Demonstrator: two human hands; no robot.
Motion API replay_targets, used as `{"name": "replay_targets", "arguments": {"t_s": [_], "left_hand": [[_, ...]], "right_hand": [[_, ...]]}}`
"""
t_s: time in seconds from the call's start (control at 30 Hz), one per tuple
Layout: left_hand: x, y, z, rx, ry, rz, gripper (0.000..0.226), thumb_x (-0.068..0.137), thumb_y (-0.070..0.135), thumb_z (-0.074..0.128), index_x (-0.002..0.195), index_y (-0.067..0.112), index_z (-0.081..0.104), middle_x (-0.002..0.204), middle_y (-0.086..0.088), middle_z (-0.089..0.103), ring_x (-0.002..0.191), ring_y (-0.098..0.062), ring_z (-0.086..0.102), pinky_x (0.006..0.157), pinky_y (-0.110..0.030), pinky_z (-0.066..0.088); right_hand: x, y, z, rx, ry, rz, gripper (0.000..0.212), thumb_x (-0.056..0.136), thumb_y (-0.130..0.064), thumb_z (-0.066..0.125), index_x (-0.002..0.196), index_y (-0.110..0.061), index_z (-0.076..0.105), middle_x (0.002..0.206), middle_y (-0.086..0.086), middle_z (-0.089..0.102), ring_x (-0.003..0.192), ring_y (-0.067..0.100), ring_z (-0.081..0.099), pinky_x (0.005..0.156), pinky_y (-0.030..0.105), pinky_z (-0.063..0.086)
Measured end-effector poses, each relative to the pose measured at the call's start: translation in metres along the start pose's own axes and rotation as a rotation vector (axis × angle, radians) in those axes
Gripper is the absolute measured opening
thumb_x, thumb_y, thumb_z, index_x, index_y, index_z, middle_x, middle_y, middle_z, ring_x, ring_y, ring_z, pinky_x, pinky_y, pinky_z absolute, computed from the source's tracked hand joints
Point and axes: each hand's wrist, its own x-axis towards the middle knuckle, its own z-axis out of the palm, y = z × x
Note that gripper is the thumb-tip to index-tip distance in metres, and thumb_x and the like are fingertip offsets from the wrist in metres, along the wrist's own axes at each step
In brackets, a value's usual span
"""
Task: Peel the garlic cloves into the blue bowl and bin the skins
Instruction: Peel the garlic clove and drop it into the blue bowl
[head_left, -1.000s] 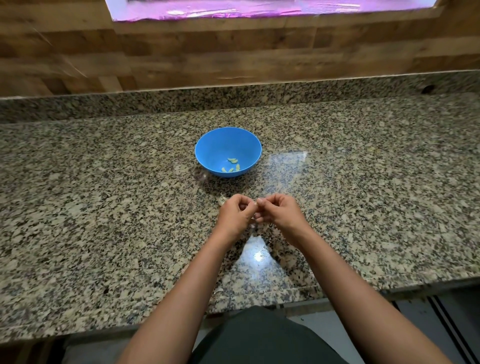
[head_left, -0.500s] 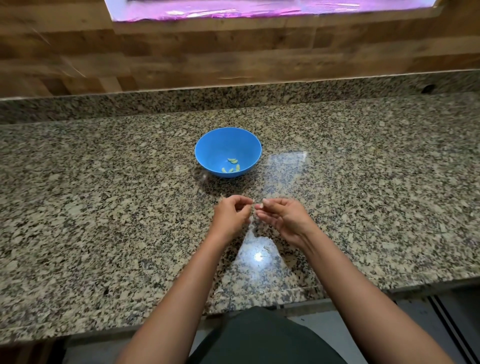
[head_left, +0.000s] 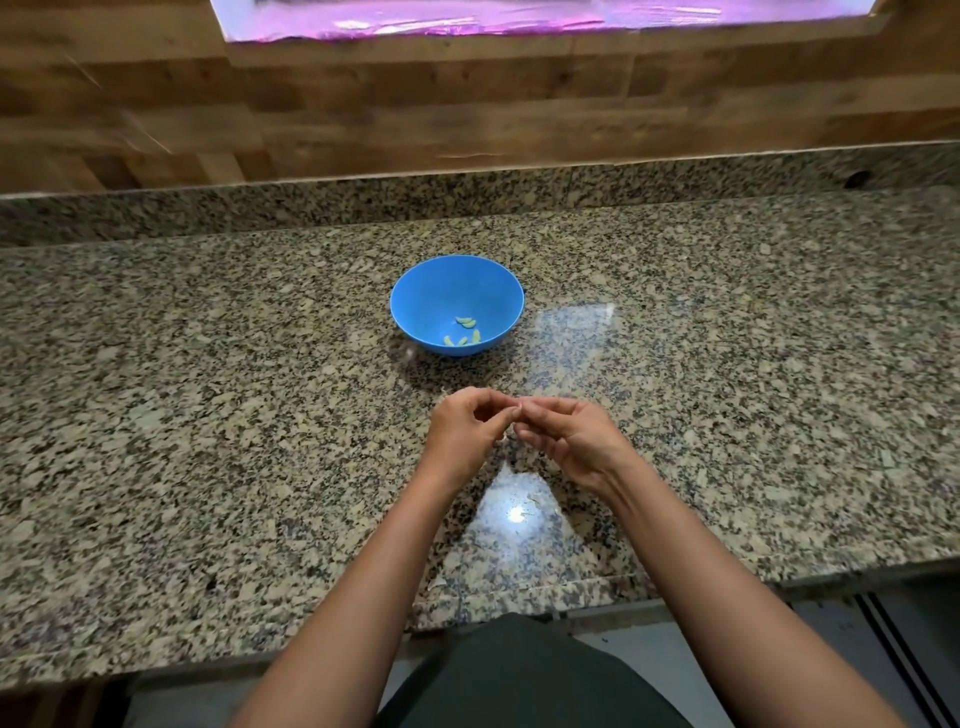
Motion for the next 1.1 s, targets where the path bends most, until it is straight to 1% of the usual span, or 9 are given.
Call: {"name": "replay_targets", "arguments": {"t_s": [0.2, 0.27, 0.33, 0.4, 0.6, 0.73, 0.83, 0.97, 1.1], "left_hand": [[0.001, -0.001, 0.0, 0.199, 0.028, 0.133, 0.015, 0.084, 0.017, 0.069, 0.096, 0.008, 0.069, 0.089, 0.0, 0.064, 0.077, -0.008, 0.059, 0.069, -0.007, 0.048], [0.001, -0.001, 0.001, 0.281, 0.038, 0.187, 0.014, 0.086, 0.018, 0.066, 0.094, 0.007, 0.067, 0.088, 0.002, 0.06, 0.074, -0.005, 0.054, 0.066, -0.004, 0.044], [0.001, -0.001, 0.003, 0.33, 0.039, 0.211, 0.012, 0.088, 0.018, 0.064, 0.092, 0.007, 0.062, 0.085, 0.005, 0.052, 0.071, -0.001, 0.048, 0.064, -0.005, 0.042], [0.001, -0.001, 0.005, 0.377, 0.032, 0.235, 0.011, 0.09, 0.018, 0.061, 0.091, 0.007, 0.057, 0.085, 0.006, 0.047, 0.071, -0.003, 0.044, 0.062, -0.009, 0.041], [0.0, -0.005, 0.007, 0.432, 0.003, 0.221, 0.016, 0.093, 0.023, 0.054, 0.095, 0.007, 0.051, 0.094, 0.001, 0.046, 0.082, -0.012, 0.044, 0.068, -0.021, 0.039], [0.001, -0.005, 0.008, 0.432, -0.009, 0.21, 0.017, 0.094, 0.023, 0.053, 0.097, 0.006, 0.051, 0.095, 0.001, 0.044, 0.084, -0.012, 0.043, 0.069, -0.021, 0.037], [0.0, -0.003, 0.009, 0.406, -0.008, 0.189, 0.016, 0.093, 0.021, 0.054, 0.097, 0.006, 0.051, 0.094, 0.002, 0.043, 0.082, -0.011, 0.043, 0.069, -0.022, 0.04], [0.005, -0.004, 0.002, 0.362, 0.065, 0.119, 0.008, 0.093, 0.015, 0.053, 0.094, 0.008, 0.051, 0.093, 0.0, 0.045, 0.081, -0.012, 0.045, 0.068, -0.018, 0.036], [0.007, -0.007, -0.003, 0.387, 0.019, 0.095, 0.006, 0.09, 0.012, 0.058, 0.095, 0.008, 0.06, 0.092, 0.0, 0.057, 0.083, -0.011, 0.053, 0.07, -0.014, 0.044]], "right_hand": [[0.001, 0.001, -0.001, 0.002, -0.007, -0.012, 0.015, 0.082, 0.01, 0.057, 0.096, 0.013, 0.063, 0.077, 0.018, 0.068, 0.058, 0.017, 0.065, 0.058, 0.021, 0.057], [0.002, 0.002, 0.0, 0.001, 0.005, -0.026, 0.014, 0.082, 0.011, 0.058, 0.094, 0.012, 0.064, 0.08, 0.02, 0.067, 0.059, 0.018, 0.065, 0.058, 0.02, 0.057], [0.002, 0.003, 0.002, -0.021, 0.019, -0.046, 0.012, 0.081, 0.011, 0.059, 0.091, 0.01, 0.065, 0.084, 0.021, 0.068, 0.063, 0.02, 0.065, 0.059, 0.02, 0.057], [0.002, 0.004, 0.005, -0.051, 0.034, -0.076, 0.01, 0.081, 0.01, 0.059, 0.088, 0.008, 0.066, 0.085, 0.021, 0.068, 0.066, 0.02, 0.065, 0.058, 0.019, 0.056], [0.001, 0.005, 0.008, -0.103, 0.02, -0.101, 0.01, 0.082, 0.009, 0.059, 0.088, 0.008, 0.066, 0.078, 0.015, 0.07, 0.064, 0.017, 0.065, 0.058, 0.02, 0.054], [-0.001, 0.005, 0.007, -0.105, 0.0, -0.09, 0.011, 0.083, 0.011, 0.056, 0.087, 0.008, 0.066, 0.074, 0.013, 0.069, 0.059, 0.015, 0.063, 0.054, 0.017, 0.052], [-0.001, 0.005, 0.007, -0.116, 0.004, -0.089, 0.011, 0.084, 0.011, 0.055, 0.087, 0.008, 0.065, 0.075, 0.015, 0.069, 0.06, 0.016, 0.062, 0.055, 0.018, 0.052], [-0.003, 0.004, 0.003, -0.124, -0.002, -0.085, 0.011, 0.086, 0.011, 0.053, 0.09, 0.01, 0.063, 0.074, 0.015, 0.065, 0.057, 0.015, 0.06, 0.056, 0.018, 0.053], [-0.004, 0.002, -0.001, -0.124, -0.002, -0.067, 0.012, 0.086, 0.01, 0.053, 0.092, 0.007, 0.063, 0.076, 0.015, 0.066, 0.062, 0.016, 0.062, 0.057, 0.019, 0.054]]}}
